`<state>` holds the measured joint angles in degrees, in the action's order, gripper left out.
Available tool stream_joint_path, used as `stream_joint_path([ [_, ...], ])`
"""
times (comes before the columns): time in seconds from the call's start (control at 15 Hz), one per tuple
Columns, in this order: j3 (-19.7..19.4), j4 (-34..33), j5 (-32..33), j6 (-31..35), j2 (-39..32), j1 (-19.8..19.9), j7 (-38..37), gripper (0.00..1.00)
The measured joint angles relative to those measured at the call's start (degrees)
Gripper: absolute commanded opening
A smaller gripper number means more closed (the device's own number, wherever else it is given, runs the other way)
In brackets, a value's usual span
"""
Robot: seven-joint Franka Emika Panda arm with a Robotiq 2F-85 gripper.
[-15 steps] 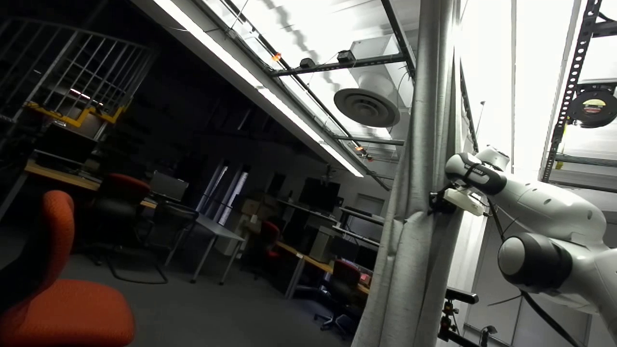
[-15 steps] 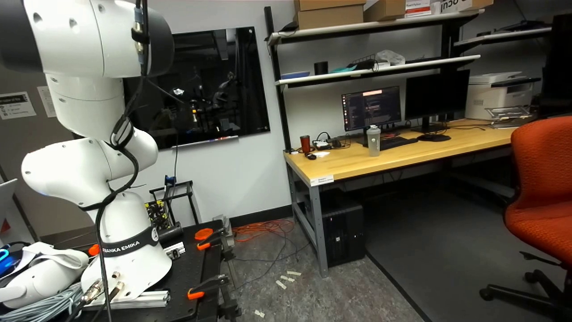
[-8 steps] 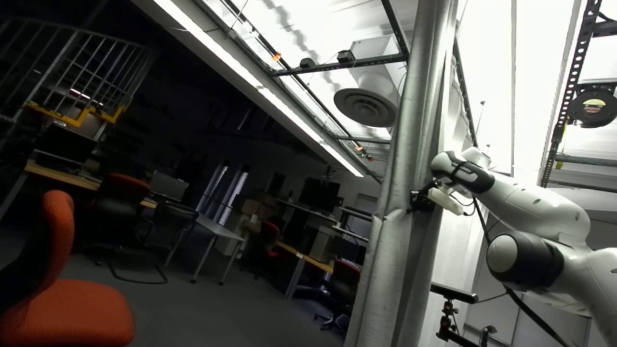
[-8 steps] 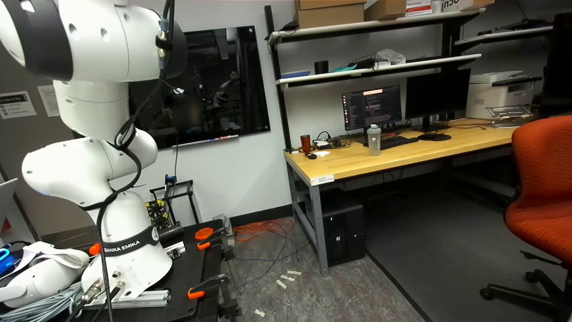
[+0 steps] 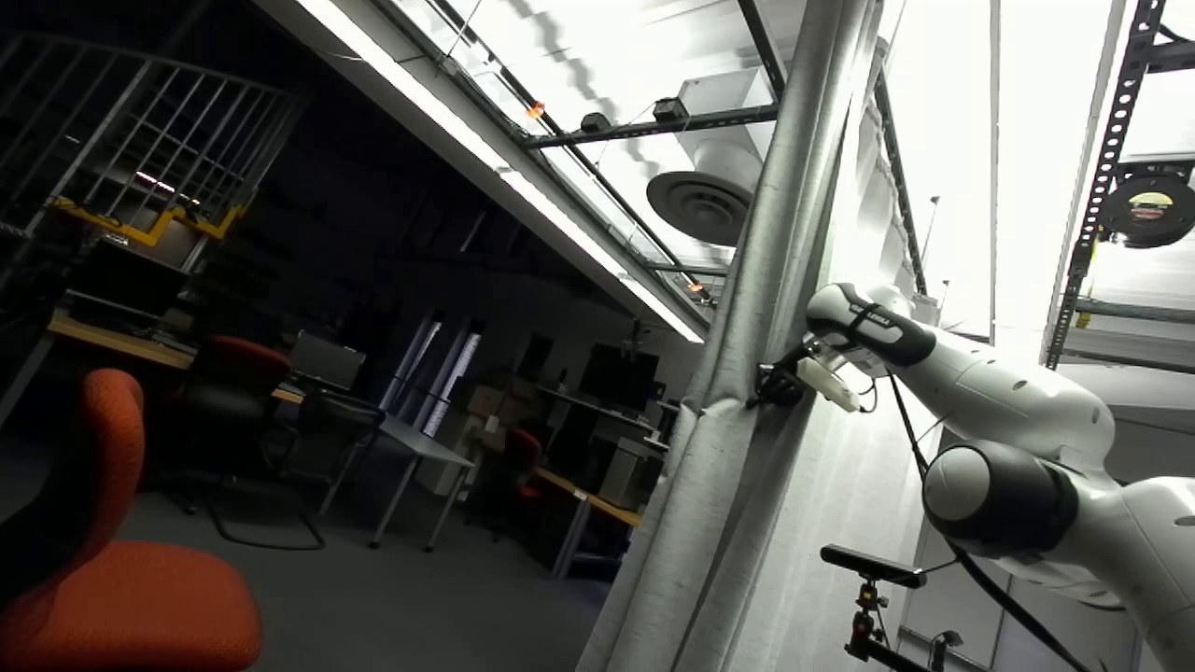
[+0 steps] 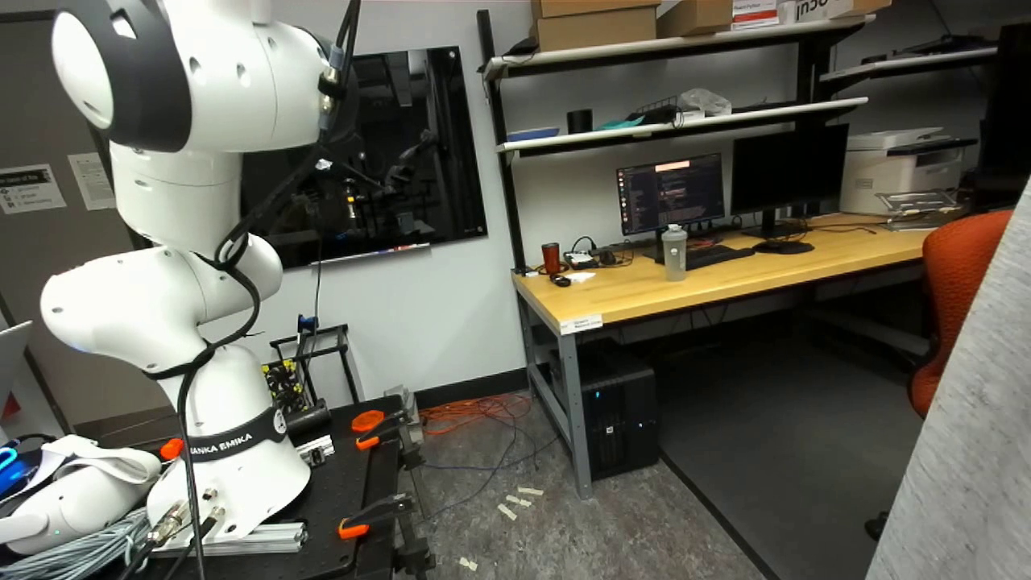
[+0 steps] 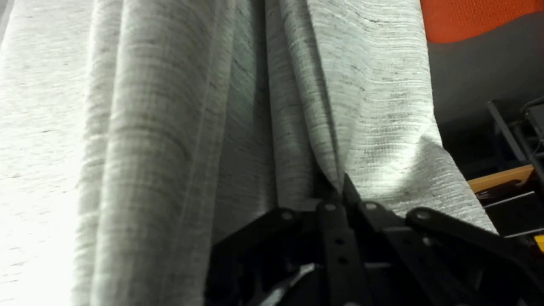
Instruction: Open the curtain from left to right
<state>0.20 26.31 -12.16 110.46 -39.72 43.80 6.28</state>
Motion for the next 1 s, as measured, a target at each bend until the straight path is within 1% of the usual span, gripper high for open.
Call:
stream_joint_path([
  [1.0, 0.03, 0.00, 0.02, -0.34, -0.25, -1.51, 1.05, 0.01],
])
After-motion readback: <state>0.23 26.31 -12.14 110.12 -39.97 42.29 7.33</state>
